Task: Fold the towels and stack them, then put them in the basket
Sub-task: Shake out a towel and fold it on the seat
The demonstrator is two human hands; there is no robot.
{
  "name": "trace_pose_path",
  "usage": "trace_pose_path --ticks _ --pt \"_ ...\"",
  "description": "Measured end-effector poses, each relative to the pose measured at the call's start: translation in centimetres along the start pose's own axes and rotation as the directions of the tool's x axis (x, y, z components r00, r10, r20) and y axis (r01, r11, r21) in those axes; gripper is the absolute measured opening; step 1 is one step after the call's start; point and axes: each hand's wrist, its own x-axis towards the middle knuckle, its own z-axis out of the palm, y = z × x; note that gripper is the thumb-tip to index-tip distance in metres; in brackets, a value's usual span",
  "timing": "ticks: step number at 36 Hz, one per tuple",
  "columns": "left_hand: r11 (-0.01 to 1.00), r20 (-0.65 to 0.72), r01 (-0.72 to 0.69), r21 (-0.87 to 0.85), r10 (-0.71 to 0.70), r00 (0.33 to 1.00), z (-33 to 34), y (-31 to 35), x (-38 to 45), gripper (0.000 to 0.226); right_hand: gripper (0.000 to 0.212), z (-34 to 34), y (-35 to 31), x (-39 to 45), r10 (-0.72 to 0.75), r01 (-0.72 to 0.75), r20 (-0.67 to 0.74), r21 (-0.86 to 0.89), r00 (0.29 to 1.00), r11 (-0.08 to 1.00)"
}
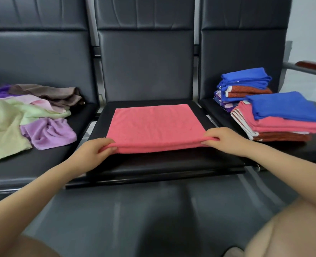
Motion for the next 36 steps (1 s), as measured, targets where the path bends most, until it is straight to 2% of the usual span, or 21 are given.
trace_pose_path --ticks 2,6,10,13,14,17,18,20,22,25,28,31,36 --pt "0.999 -0.018 0.032 -0.032 -0.032 0.999 -0.2 0.0 -0.2 0.019 0.009 -0.4 -0.4 -0.5 0.048 -0.048 0.003 0.060 0.999 0.997" --pt "0.989 -0.027 0.096 -0.116 -0.099 0.995 -0.7 0.0 -0.7 0.023 0.035 -0.7 -0.9 -1.2 0.081 -0.086 0.035 0.138 0.996 0.987" --pt "0.959 0.021 0.189 -0.213 -0.189 0.982 -0.9 -0.2 -1.2 0.017 0.048 -0.7 -1.6 -1.9 0.075 -0.081 0.038 0.186 0.996 0.979" --pt "0.946 0.014 0.216 -0.244 -0.219 0.976 -0.9 -0.3 -1.1 0.029 0.080 -0.7 -1.9 -2.0 0.072 -0.087 0.062 0.276 0.995 0.957" --pt "0.946 0.010 0.220 -0.239 -0.224 0.975 -0.9 -0.3 -0.9 0.029 0.079 -0.7 -2.0 -1.9 0.078 -0.099 0.079 0.313 0.994 0.945" --pt "0.946 0.009 0.205 -0.251 -0.210 0.978 -1.1 0.1 0.0 0.040 0.022 -0.7 -1.8 -1.1 0.125 -0.176 0.136 0.481 0.983 0.859" --pt "0.944 0.005 0.202 -0.260 -0.207 0.978 -1.2 0.3 0.3 0.045 0.014 -0.6 -1.7 -0.8 0.148 -0.205 0.149 0.536 0.978 0.819" --pt "0.945 -0.036 0.198 -0.260 -0.215 0.976 -1.4 0.5 1.3 0.043 0.014 -0.6 -1.3 0.0 0.193 -0.232 0.131 0.630 0.972 0.741" --pt "0.955 -0.088 0.211 -0.209 -0.233 0.969 -1.3 0.3 2.6 0.030 0.015 -0.7 -1.0 1.2 0.238 -0.249 0.114 0.691 0.964 0.678" --pt "0.959 -0.124 0.253 -0.131 -0.269 0.955 -1.1 0.1 4.7 0.024 0.029 -1.0 -0.4 3.1 0.289 -0.261 0.094 0.743 0.953 0.617" --pt "0.948 -0.179 0.288 -0.137 -0.310 0.934 -1.1 -0.1 7.0 0.017 0.012 -1.1 0.5 5.3 0.336 -0.254 0.060 0.781 0.940 0.571" --pt "0.929 -0.227 0.310 -0.203 -0.353 0.908 -1.2 -0.4 9.3 0.015 0.009 -0.7 1.7 7.7 0.412 -0.285 0.026 0.763 0.911 0.580" --pt "0.921 -0.258 0.355 -0.159 -0.386 0.886 -0.7 -2.4 12.0 0.014 0.011 0.8 3.3 11.1 0.501 -0.308 -0.116 0.665 0.858 0.681"
